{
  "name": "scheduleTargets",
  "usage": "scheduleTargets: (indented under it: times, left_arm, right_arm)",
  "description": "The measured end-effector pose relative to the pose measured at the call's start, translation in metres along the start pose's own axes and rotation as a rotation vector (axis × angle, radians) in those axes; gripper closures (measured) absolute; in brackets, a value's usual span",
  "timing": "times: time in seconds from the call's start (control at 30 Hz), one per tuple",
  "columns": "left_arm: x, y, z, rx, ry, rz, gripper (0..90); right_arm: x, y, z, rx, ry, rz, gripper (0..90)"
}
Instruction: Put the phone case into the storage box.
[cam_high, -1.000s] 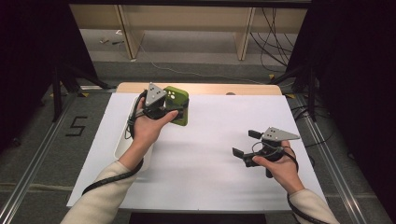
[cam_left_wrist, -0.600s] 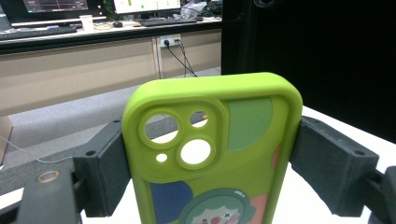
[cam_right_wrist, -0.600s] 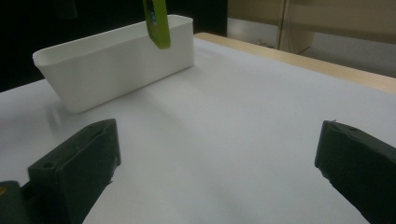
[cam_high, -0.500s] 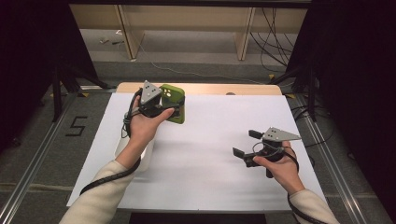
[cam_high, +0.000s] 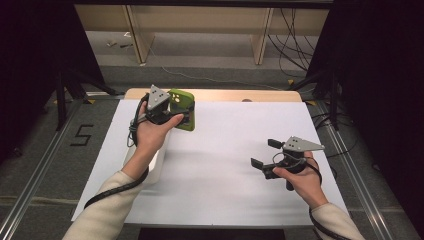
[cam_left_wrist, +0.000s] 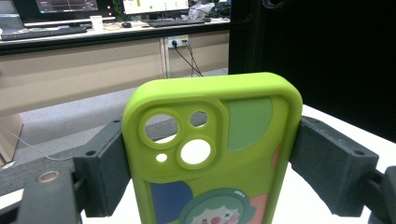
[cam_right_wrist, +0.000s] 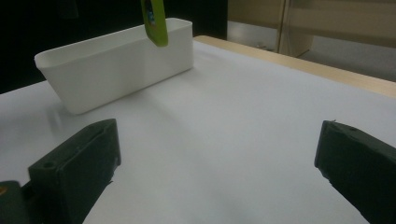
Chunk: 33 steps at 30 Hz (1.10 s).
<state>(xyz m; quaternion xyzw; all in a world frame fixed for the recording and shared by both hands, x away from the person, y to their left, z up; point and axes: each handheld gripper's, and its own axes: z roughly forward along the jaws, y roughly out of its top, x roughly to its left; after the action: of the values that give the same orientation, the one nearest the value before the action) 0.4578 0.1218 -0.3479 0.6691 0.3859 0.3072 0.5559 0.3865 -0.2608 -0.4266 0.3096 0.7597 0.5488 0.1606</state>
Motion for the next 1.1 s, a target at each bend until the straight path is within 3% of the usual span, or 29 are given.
scheduleTargets:
  times: [1.1]
  left_arm:
    - [0.019, 0.005, -0.007, -0.017, 0.055, -0.021, 16.9]
  right_arm:
    - [-0.003, -0.004, -0.003, 0.005, -0.009, 0.003, 1.8]
